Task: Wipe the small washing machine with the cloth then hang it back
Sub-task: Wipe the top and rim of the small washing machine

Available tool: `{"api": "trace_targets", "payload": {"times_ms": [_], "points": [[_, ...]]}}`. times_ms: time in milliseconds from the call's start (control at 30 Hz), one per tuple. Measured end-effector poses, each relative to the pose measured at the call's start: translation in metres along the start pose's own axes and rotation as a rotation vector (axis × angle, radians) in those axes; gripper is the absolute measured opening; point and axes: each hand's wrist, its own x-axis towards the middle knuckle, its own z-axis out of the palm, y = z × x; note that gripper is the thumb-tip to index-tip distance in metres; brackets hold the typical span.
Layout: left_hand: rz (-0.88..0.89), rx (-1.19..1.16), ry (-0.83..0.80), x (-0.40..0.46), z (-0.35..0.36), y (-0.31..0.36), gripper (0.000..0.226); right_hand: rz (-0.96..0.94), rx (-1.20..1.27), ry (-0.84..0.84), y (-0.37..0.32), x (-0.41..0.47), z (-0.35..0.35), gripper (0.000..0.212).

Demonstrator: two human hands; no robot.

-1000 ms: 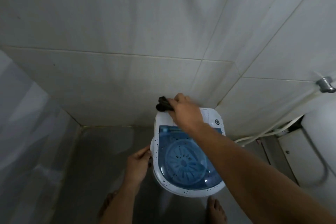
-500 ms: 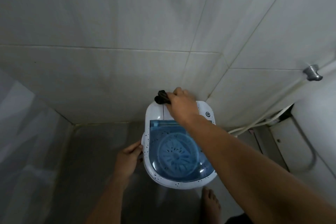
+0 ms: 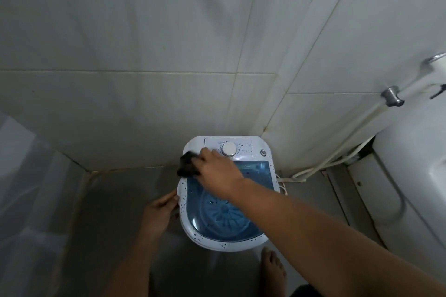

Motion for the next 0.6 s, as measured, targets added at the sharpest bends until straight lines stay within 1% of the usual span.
{"api": "trace_targets", "payload": {"times_ms": [33, 67, 100, 133, 200, 233, 267, 300, 367, 433, 500, 533, 600], "points": [[-0.002, 0.01, 0.005, 0.001, 0.0, 0.0, 0.027, -0.06, 0.089, -0.057, -0.002, -0.004, -0.002, 0.041], [0.003, 0.017, 0.009, 0.0, 0.0, 0.0, 0.028, -0.066, 0.154, -0.058, 0.003, 0.0, -0.011, 0.038], [0.01, 0.025, 0.012, -0.001, 0.001, 0.001, 0.029, -0.024, 0.195, -0.005, 0.013, 0.007, -0.021, 0.037], [0.014, 0.025, 0.013, -0.002, 0.002, 0.002, 0.03, 0.049, 0.213, 0.083, 0.026, 0.015, -0.029, 0.036], [0.011, 0.02, 0.005, -0.005, 0.003, 0.003, 0.03, 0.259, 0.177, 0.231, 0.067, 0.026, -0.042, 0.036], [0.006, 0.025, 0.002, -0.005, 0.003, 0.003, 0.03, 0.355, 0.147, 0.247, 0.085, 0.023, -0.042, 0.035], [0.005, 0.028, -0.002, -0.006, 0.003, 0.002, 0.031, 0.43, 0.134, 0.228, 0.096, 0.016, -0.036, 0.035], [0.005, 0.035, 0.001, -0.006, 0.002, 0.002, 0.031, 0.471, 0.145, 0.211, 0.101, 0.006, -0.027, 0.035], [0.006, 0.053, 0.007, -0.006, 0.002, 0.002, 0.032, 0.46, 0.148, 0.233, 0.096, -0.024, -0.006, 0.037], [0.006, 0.074, 0.0, -0.006, 0.002, 0.003, 0.032, 0.378, 0.14, 0.248, 0.089, -0.054, 0.008, 0.037], [-0.002, 0.077, 0.001, -0.007, 0.002, 0.004, 0.032, 0.329, 0.211, 0.191, 0.095, -0.064, 0.001, 0.034], [0.0, 0.079, 0.006, -0.008, 0.003, 0.005, 0.032, 0.342, 0.248, 0.175, 0.103, -0.06, -0.006, 0.033], [0.005, 0.107, 0.023, -0.007, 0.003, 0.006, 0.033, 0.434, 0.303, 0.231, 0.12, -0.042, -0.018, 0.032]]}}
